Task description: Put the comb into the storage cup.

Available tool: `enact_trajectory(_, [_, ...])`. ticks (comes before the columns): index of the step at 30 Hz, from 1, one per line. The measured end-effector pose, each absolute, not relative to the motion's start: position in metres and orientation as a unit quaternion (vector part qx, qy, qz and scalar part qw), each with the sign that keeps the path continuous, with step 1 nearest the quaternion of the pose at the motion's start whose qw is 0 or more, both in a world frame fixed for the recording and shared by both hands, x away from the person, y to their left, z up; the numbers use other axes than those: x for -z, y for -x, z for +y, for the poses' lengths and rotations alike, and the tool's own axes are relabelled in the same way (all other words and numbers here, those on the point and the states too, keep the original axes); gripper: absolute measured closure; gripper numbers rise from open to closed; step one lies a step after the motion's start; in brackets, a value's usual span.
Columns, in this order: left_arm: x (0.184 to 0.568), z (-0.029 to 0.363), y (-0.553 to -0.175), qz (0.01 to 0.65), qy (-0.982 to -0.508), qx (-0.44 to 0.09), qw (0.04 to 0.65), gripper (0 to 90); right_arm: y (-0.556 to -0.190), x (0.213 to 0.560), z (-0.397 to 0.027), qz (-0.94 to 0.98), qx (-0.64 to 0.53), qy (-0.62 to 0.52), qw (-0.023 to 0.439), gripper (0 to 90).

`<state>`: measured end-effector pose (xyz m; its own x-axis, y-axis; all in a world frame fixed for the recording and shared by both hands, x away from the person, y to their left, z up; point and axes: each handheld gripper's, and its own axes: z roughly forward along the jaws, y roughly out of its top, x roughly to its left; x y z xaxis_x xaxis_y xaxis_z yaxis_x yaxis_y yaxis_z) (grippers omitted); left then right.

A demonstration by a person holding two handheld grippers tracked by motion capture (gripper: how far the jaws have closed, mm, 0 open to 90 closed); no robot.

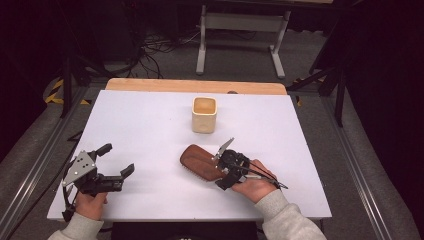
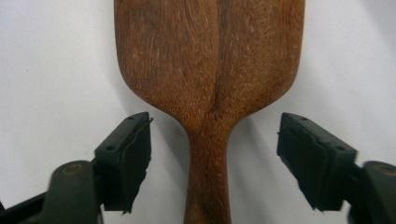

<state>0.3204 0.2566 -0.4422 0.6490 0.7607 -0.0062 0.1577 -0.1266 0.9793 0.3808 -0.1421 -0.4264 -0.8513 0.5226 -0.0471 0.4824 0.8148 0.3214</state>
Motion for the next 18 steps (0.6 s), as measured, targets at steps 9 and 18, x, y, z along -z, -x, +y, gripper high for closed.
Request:
enact_trajectory(9, [0.4423,0.2563,-0.3204,0.326,-0.702,-0.264,0.576,0.2,-0.3839,0.4305,-0.1406,0.948,-0.153,-0.275,0.051,47.0])
enact_trajectory(18, [0.4424,0.2562,-0.3202,0.324,-0.703,-0.266,0.575,0.2,-0.3833,0.4336,-0.1393,0.951,-0.140,-0.271,0.047,65.5])
